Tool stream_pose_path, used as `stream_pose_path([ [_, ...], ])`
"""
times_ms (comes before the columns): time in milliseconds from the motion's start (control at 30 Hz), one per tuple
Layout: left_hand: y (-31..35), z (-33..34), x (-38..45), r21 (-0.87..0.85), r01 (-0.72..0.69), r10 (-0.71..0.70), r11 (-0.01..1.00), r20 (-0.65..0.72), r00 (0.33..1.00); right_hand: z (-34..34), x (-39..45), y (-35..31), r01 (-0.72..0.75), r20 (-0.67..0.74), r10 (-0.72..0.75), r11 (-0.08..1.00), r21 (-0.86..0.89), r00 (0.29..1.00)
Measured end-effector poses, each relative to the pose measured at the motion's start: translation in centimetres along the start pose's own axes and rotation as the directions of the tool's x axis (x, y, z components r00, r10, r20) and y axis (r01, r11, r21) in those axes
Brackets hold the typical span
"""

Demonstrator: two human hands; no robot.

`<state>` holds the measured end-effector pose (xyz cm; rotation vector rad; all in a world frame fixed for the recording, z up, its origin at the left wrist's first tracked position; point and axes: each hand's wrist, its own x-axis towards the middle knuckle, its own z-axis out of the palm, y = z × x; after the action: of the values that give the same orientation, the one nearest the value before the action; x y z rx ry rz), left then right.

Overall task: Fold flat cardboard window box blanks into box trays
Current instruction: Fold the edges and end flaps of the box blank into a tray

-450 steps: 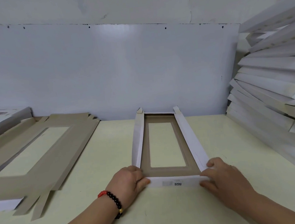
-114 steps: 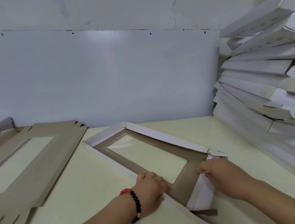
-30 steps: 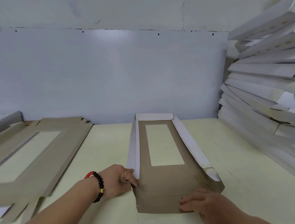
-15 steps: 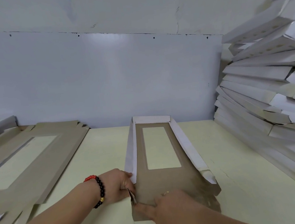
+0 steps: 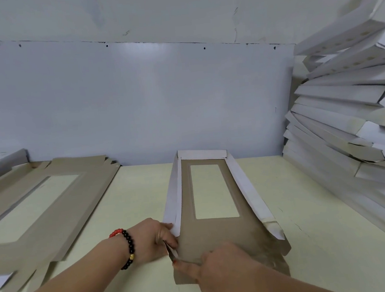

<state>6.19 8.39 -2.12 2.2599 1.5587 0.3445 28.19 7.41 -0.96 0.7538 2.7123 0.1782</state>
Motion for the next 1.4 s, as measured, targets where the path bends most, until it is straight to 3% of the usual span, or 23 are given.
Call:
stream_pose_path([
  [267,0.0,0.7,-0.6,-0.169,0.046,-0.063,0.985,-0.099,0.993,0.5,0.5,-0.1,-0.051,-0.061,0.050,0.999,-0.016,0.997],
  [433,1.4,0.7,0.3,-0.016,0.084,-0.085,0.996,-0.138,0.987,0.9,0.7,0.2,-0.021,-0.081,0.022,1.000,0.011,0.996],
  [667,4.4,3.4,2.9,0.410,0.124,-0.076,0.904,-0.131,0.988,0.4,0.2,-0.4,-0.024,-0.154,0.021,1.000,-0.016,0.988],
  [800,4.3,4.1,2.9,0.492,0.152,-0.091,0.857,-0.146,0.985,0.7,-0.2,-0.3,0.002,-0.175,-0.007,1.000,-0.026,0.985],
  [900,4.7,4.3,2.7,0.528,0.165,-0.100,0.833,-0.150,0.984,1.4,-2.2,1.0,0.037,-0.209,-0.024,0.998,0.060,0.978],
  [967,5.1,4.5,2.5,0.556,0.183,-0.117,0.811,-0.152,0.981,1.4,-4.8,3.5,-0.002,-0.302,0.043,0.991,0.135,0.952],
  [1033,5.6,4.6,2.5,0.609,0.199,-0.119,0.768,-0.169,0.978,1.6,-7.4,6.8,-0.096,-0.478,0.111,0.994,0.057,0.871],
  [1133,7.0,4.7,3.0,0.718,0.156,-0.090,0.678,-0.129,0.988,1.6,-10.6,11.2,-0.298,-0.529,0.307,0.949,0.105,0.791],
  [1233,8.2,4.8,3.7,0.767,0.080,-0.081,0.636,-0.036,0.996,2.3,-12.0,13.2,-0.356,-0.438,0.344,0.933,0.058,0.831],
  [1300,8.4,4.8,3.8,0.735,0.087,-0.089,0.673,-0.036,0.995,3.5,-11.9,13.5,-0.278,-0.365,0.295,0.955,0.100,0.883],
  [1400,8.1,4.7,3.7,0.692,0.082,-0.081,0.717,-0.033,0.996,5.8,-10.9,14.7,-0.210,-0.369,0.243,0.969,0.127,0.897],
])
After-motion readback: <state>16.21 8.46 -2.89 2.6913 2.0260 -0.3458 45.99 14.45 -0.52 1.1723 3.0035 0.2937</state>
